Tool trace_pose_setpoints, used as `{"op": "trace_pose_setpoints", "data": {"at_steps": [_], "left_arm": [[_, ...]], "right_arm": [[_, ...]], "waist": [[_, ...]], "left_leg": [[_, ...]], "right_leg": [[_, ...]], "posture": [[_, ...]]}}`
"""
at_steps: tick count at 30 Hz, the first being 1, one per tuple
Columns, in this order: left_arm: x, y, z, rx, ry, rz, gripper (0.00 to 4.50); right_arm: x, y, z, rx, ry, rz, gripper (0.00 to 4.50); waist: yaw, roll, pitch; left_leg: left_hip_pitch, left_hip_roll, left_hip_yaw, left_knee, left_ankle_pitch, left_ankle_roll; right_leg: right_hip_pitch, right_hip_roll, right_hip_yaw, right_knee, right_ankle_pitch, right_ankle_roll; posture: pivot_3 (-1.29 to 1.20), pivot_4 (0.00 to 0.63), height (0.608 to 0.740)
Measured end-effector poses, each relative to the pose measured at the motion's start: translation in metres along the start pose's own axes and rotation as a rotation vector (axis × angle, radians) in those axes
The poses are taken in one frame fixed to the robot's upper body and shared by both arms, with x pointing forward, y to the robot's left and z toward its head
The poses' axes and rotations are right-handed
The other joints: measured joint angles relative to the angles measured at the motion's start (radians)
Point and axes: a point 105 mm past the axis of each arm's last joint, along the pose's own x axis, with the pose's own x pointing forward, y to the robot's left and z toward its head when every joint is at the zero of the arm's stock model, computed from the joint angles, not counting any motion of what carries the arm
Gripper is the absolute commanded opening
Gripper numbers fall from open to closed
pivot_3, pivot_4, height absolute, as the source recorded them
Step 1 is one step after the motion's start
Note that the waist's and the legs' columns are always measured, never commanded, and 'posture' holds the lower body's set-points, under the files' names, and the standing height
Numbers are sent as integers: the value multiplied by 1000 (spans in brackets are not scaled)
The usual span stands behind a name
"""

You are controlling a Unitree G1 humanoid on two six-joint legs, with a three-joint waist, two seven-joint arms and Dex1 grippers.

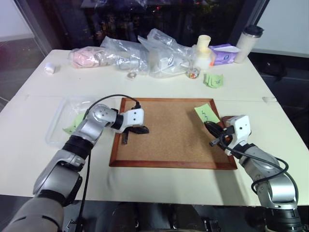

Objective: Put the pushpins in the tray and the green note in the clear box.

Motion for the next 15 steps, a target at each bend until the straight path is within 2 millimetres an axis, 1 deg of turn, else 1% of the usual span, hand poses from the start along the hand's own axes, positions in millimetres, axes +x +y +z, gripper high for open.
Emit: {"op": "trace_pose_setpoints", "data": {"at_steps": [2, 3, 4, 5, 6, 7, 8, 9, 10, 11, 13, 15], "left_arm": [[-14, 20, 19, -90, -95, 65, 0], [-24, 33, 36, -114, -166, 100, 0], [-34, 45, 55, -122, -238, 136, 325], [-44, 56, 73, -118, -299, 169, 678], [-53, 66, 92, -122, -369, 200, 935], [-61, 74, 109, -139, -438, 221, 1415], [-63, 77, 116, -149, -466, 229, 1975], [-63, 82, 123, -199, -508, 235, 2419], [-59, 86, 123, -276, -540, 234, 3024], [-53, 87, 120, -351, -553, 223, 3561], [-33, 83, 112, -500, -551, 175, 4480], [-13, 78, 105, -616, -526, 136, 4480]], "right_arm": [[0, 0, 0, 0, 1, 0, 39], [0, 0, 0, -1, 0, -1, 39], [1, 0, 1, -2, -2, 0, 9], [1, 0, 2, -4, -5, 2, 0], [2, 0, 3, -6, -9, 3, 0], [4, 0, 6, -12, -18, 6, 0], [5, 0, 8, -15, -24, 7, 0], [5, 0, 10, -20, -29, 6, 0], [6, -1, 11, -27, -32, 5, 0], [7, -1, 13, -31, -37, 5, 0], [8, -1, 15, -37, -42, 5, 0], [9, -1, 18, -43, -48, 4, 0]], "waist": [[0, -5, 7], [2, -6, 7], [3, -6, 8], [3, -6, 8], [4, -6, 8], [4, -6, 8], [3, -6, 8], [3, -6, 8], [3, -6, 8], [3, -6, 8], [3, -6, 9], [3, -6, 11]], "left_leg": [[-7, 0, 0, 1, 0, 0], [-13, 0, -1, 2, 0, 0], [-17, -1, -1, 3, 2, -4], [-19, -1, 0, 3, 3, -5], [-19, -2, 0, 2, 3, -5], [-19, -2, 0, 1, 2, -4], [-19, -2, 0, 0, 2, -4], [-19, -2, 0, 0, 2, -3], [-19, -2, 1, 0, 2, -3], [-19, -2, 1, 0, 2, -4], [-19, -2, 1, 0, 2, -4], [-19, -2, 1, 1, 3, -5]], "right_leg": [[-7, 1, 0, 1, 1, 1], [-12, 1, -1, 1, 1, 2], [-15, 1, -1, 0, 1, 2], [-16, 0, -1, -1, 1, 2], [-15, 0, -1, -3, 0, 3], [-15, 0, -1, -7, 0, 3], [-14, 0, -1, -8, 0, 3], [-13, 0, -2, -10, 0, 3], [-13, 0, -3, -11, 1, 4], [-13, 0, -3, -11, 1, 5], [-12, 0, -4, -10, 1, 5], [-12, 0, -4, -10, 2, 6]], "posture": [[0, 150, 735], [0, 150, 735], [0, 150, 735], [0, 150, 735], [0, 150, 735], [0, 150, 735], [0, 150, 735], [0, 150, 735], [0, 150, 735], [0, 150, 735], [0, 150, 735], [0, 150, 735]]}}
